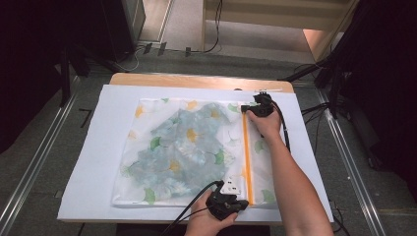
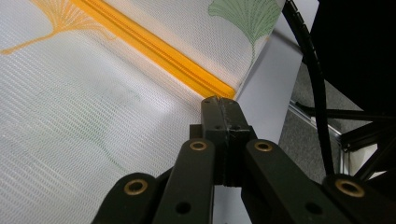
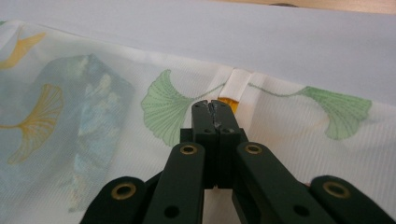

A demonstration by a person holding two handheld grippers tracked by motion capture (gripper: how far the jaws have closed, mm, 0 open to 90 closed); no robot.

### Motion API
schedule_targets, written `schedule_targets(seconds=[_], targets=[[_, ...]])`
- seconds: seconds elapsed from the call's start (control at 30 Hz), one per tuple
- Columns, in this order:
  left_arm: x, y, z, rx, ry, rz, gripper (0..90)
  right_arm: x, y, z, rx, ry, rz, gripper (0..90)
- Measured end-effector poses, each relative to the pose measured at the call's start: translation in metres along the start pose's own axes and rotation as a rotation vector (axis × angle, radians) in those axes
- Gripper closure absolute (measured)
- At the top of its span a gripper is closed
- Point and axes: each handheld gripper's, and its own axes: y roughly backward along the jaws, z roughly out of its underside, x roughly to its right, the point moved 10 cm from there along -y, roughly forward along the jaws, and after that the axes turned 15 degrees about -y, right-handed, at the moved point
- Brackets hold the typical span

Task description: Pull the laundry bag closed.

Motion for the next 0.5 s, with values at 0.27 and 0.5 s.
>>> schedule_targets(seconds=[0.27, 0.5], targets=[[0.000, 0.000, 0.000, -0.001, -0.001, -0.003, 90.0, 0.002, -0.009, -0.007, 0.001, -0.008, 0.039, 90.0], [0.000, 0.000, 0.000, -0.003, 0.000, -0.005, 90.0, 0.003, -0.013, -0.013, 0.007, -0.025, 0.046, 90.0]])
